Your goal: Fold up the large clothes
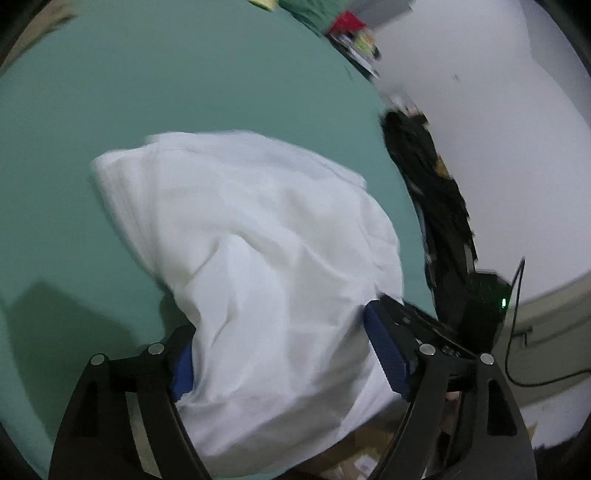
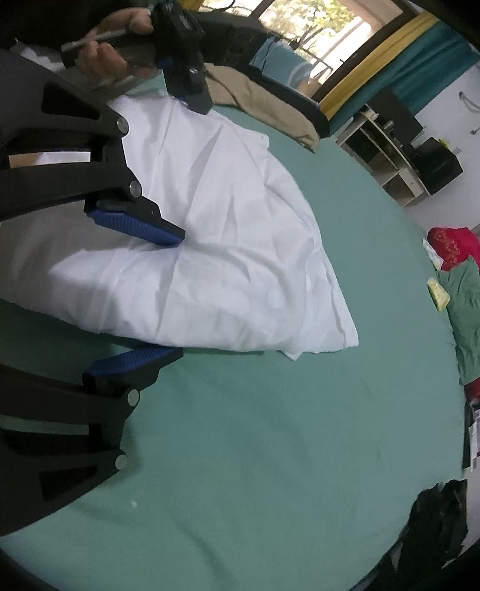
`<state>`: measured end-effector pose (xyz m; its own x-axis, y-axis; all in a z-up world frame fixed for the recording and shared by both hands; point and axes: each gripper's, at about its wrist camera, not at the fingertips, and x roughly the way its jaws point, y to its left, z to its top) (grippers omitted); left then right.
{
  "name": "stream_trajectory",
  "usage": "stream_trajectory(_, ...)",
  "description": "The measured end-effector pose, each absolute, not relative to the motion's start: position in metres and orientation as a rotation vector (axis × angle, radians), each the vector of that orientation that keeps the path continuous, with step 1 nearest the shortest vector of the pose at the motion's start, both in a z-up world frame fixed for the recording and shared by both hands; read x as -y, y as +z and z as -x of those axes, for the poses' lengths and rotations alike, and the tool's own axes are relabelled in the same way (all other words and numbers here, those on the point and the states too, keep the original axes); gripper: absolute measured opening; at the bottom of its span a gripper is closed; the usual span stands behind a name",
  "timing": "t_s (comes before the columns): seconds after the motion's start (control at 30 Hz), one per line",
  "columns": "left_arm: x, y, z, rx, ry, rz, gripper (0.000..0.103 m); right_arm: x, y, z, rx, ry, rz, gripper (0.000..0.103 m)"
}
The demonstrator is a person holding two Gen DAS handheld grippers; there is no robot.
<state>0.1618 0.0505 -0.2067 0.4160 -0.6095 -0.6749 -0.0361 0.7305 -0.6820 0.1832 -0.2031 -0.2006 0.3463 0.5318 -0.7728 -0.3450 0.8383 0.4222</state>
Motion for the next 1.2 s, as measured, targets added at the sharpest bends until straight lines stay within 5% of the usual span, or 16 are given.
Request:
stream_trajectory(0.2, -0.006, -0.202, -0.166, -1.11, -0.345, 0.403, 0.082, 0.21, -0.198, -0.181, -1.08, 0.589, -0.264, 0.058)
stream_trajectory(0.43, -0.002, -0.2, -0.157, -1.083, -0.324, 0.35, 0.073, 0.207, -0.209, -0.173, -1.078, 0.654, -0.365, 0.073)
stream_trajectory(0.5, -0.003, -0.199, -0.152, -1.075, -0.339, 0.357, 0.058, 0.205, -0.214, -0.175, -1.074, 0.654, -0.417, 0.071)
stream_trajectory(0.57, 0.0, -0.2, -0.157, -1.074, -0.356, 0.379, 0.043, 0.199, -0.215, -0.176, -1.078, 0.66, -0.437, 0.053)
stream_trajectory(0.7, 0.001, -0.201, -0.156, -1.055, -0.349, 0.352, 0.033, 0.191, -0.212, -0.174, -1.072, 0.627, -0.422, 0.039)
stream_trajectory(0.87, 0.011, -0.193, -0.147, -1.01, -0.317, 0.294, 0.029, 0.184, -0.195, -0.164, -1.042, 0.586, -0.368, 0.025)
stream_trajectory(1.2, 0.012, -0.17, -0.135, -0.961, -0.294, 0.31, 0.026, 0.175, -0.16, -0.146, -0.953, 0.582, -0.298, 0.02)
